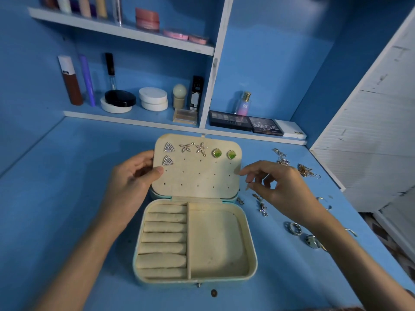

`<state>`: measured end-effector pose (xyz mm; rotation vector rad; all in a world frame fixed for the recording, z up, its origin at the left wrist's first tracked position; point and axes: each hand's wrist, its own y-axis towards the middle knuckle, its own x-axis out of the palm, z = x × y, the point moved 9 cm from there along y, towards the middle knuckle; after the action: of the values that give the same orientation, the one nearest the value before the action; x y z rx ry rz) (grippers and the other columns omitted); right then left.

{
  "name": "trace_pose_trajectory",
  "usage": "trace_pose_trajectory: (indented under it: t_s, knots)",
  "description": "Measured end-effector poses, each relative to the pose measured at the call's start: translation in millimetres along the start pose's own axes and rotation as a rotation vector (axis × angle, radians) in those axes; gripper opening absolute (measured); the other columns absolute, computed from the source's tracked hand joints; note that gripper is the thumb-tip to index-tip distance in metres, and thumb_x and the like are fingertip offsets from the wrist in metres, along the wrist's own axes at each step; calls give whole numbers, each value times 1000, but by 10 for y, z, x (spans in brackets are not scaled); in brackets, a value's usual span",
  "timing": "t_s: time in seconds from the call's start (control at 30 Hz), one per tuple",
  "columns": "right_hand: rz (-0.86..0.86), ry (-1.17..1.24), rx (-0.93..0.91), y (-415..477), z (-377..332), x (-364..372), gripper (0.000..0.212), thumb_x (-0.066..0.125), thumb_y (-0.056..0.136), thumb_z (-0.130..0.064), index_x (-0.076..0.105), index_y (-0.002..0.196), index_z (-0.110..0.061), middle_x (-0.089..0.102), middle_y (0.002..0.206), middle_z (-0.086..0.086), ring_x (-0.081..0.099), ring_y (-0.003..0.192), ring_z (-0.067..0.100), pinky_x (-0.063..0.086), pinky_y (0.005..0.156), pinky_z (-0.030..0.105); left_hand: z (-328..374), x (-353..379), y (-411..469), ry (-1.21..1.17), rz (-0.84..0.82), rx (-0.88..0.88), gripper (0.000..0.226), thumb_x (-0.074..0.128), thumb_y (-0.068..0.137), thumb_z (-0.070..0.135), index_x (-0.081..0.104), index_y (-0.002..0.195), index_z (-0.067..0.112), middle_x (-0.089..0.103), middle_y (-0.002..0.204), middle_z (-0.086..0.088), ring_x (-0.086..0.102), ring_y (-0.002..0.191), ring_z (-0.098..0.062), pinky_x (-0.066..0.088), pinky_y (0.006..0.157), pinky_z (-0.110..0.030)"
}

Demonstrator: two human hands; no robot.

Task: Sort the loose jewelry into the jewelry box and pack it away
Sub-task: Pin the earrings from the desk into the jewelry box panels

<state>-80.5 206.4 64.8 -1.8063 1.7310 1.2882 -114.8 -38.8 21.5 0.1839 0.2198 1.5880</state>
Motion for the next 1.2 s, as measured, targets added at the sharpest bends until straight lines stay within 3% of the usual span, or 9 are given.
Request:
trace_pose_trajectory:
  t_s: [0.27, 0.4, 0.73, 1.2]
  knots:
    - [39, 57, -48, 7, -112, 3, 44, 64, 78, 12, 66, 96, -29, 66, 80, -7, 61, 78, 6, 50, 74, 13, -11, -6, -2, -8, -4, -1, 36, 59, 86, -4, 66, 93, 31, 72, 84, 20, 66, 81, 5, 47, 68, -6]
    - [12, 257, -1, 31, -206, 105, 41, 64, 80, 9, 66, 94, -30, 70, 85, -3, 64, 81, 10, 51, 80, 20, -16, -16, 3, -14, 7, -5, 37, 59, 86, -6, 66, 93, 30, 72, 81, 21, 65, 79, 6, 46, 68, -6]
    - [18, 432, 5, 249, -492, 448, 37, 62, 78, 14, 67, 91, -20, 66, 78, 4, 61, 72, 13, 50, 72, 19, 5, 0, -13, -28, 0, -17, 38, 59, 86, -6, 66, 90, 31, 72, 81, 19, 66, 78, 3, 47, 69, -8]
    - [34, 492, -12, 439, -753, 612, 37, 64, 76, 14, 65, 90, -21, 64, 72, -4, 60, 69, 8, 47, 72, 15, 15, 5, -4, -39, -21, -5, 36, 59, 86, -7, 69, 90, 27, 74, 85, 7, 67, 80, -6, 50, 71, -14]
